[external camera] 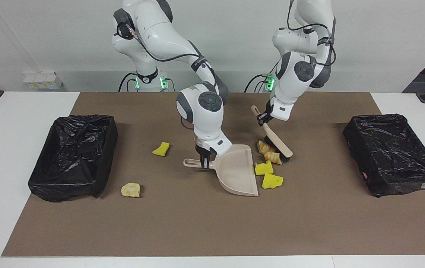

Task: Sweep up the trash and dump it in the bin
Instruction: 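Sweep more sponges and rolls toward the dustpan with the left gripper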

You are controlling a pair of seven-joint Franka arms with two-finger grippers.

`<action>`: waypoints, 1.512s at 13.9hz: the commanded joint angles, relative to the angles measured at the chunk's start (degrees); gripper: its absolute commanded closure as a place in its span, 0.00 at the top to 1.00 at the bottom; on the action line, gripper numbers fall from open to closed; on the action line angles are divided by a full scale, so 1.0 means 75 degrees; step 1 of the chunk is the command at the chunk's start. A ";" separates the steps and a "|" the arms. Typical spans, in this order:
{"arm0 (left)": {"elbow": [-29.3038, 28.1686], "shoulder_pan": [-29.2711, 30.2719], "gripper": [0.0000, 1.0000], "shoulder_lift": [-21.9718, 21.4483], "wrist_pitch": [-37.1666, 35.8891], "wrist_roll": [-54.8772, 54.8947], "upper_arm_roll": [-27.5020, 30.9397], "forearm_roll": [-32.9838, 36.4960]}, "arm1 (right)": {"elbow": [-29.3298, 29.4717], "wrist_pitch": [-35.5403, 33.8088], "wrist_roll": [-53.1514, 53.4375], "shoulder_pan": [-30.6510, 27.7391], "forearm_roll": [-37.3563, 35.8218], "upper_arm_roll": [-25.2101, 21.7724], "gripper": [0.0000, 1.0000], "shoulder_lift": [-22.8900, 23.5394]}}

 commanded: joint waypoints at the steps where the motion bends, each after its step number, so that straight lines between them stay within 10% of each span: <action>1: 0.0733 -0.0260 0.00 0.0756 0.0383 0.0672 0.0085 -0.0156 | -0.0131 0.0099 0.0118 -0.0032 0.0130 0.0071 0.00 -0.0014; 8: 0.2176 -0.0660 0.00 0.1402 0.0221 0.1131 0.0061 -0.0145 | -0.0131 0.0111 0.0201 -0.0044 0.0119 0.0071 0.00 -0.0014; 12: 0.2949 0.0030 0.00 0.1285 -0.1861 0.2265 0.0143 -0.0028 | -0.0131 0.0123 0.0212 -0.0044 0.0130 0.0071 0.00 -0.0014; 21: 0.2682 0.1274 0.00 0.1470 -0.1235 0.4893 0.0155 0.1460 | -0.0155 0.0146 0.0212 -0.0044 0.0130 0.0072 0.00 -0.0003</action>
